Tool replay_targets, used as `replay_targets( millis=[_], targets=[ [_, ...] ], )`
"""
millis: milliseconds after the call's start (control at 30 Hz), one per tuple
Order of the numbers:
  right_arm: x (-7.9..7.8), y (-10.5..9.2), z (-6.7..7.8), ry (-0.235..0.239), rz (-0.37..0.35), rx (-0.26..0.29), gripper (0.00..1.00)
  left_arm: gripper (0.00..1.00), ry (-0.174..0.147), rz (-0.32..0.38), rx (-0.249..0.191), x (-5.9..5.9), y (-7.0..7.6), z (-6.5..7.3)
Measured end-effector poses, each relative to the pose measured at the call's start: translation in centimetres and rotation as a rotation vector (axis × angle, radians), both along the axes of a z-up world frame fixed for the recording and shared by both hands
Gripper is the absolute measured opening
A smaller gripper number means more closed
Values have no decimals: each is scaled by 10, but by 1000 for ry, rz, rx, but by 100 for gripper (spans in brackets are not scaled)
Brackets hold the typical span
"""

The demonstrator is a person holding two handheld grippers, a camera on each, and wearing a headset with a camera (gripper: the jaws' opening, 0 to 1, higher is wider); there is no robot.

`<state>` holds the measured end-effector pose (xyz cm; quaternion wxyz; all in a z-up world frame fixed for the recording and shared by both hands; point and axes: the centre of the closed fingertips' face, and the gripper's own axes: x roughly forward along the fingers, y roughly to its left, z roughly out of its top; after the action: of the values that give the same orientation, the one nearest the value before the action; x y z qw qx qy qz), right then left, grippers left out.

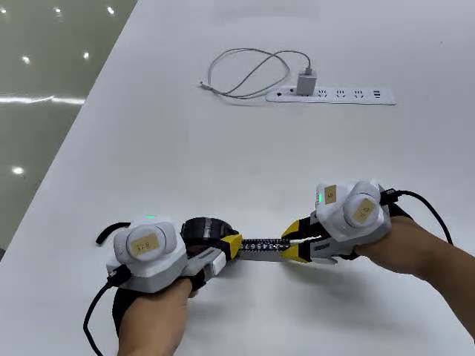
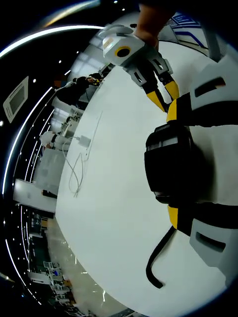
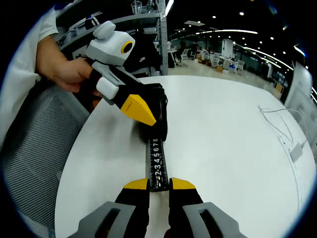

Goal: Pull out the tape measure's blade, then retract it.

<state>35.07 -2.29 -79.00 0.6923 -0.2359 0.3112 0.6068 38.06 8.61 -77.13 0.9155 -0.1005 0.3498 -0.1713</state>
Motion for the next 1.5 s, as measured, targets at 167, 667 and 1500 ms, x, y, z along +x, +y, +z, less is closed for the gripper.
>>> replay_targets(
  millis=[167, 667, 1500],
  targets=[
    [0, 5, 0, 3, 1, 5, 11, 57, 0, 0, -4, 0, 0, 0],
    [2, 27, -1, 16, 8, 32, 11, 58, 3, -1, -17, 0, 0, 0],
    [4, 45, -5, 37, 1, 56, 11, 58, 9, -3, -16, 0, 0, -1]
  ],
)
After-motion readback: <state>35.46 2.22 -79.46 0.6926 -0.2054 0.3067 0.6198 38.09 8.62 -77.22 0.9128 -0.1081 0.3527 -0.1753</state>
